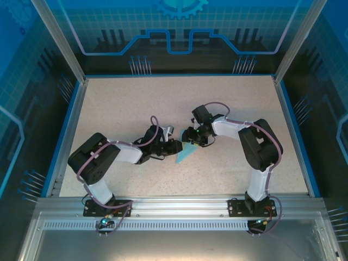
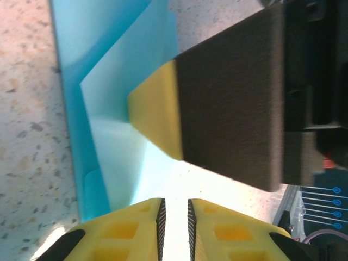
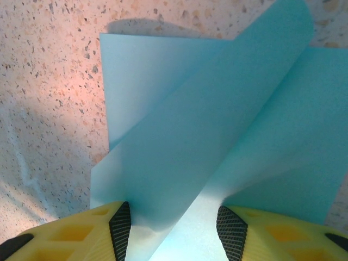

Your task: Fold a paper plane with a square sheet of paper (pick it up from the middle)

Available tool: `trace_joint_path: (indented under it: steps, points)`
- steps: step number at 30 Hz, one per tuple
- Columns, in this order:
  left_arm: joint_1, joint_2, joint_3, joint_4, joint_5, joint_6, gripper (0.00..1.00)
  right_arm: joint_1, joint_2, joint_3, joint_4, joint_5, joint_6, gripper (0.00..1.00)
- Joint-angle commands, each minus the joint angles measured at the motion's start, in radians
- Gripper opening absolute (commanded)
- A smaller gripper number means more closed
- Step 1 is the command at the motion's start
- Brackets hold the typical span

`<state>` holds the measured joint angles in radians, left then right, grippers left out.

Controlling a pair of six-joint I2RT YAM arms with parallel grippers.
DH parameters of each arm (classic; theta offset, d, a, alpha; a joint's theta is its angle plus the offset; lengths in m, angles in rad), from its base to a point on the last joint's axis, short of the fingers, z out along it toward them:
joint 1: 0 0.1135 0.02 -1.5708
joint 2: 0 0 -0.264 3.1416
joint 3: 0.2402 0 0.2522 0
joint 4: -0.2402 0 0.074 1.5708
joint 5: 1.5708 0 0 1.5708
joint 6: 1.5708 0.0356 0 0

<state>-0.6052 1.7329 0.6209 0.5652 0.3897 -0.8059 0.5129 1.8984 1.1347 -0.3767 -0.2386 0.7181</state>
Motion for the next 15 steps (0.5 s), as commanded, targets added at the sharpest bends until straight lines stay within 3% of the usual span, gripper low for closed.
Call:
trace_joint_path:
  steps: [1,15]
  points:
    - [-0.004,0.031,0.026,-0.046,-0.013,0.021,0.22,0.005,0.100,-0.046,-0.087,0.134,0.004,0.53]
    - [-0.009,0.070,0.025,0.012,0.014,-0.014,0.24,0.006,0.108,-0.045,-0.101,0.156,0.008,0.50]
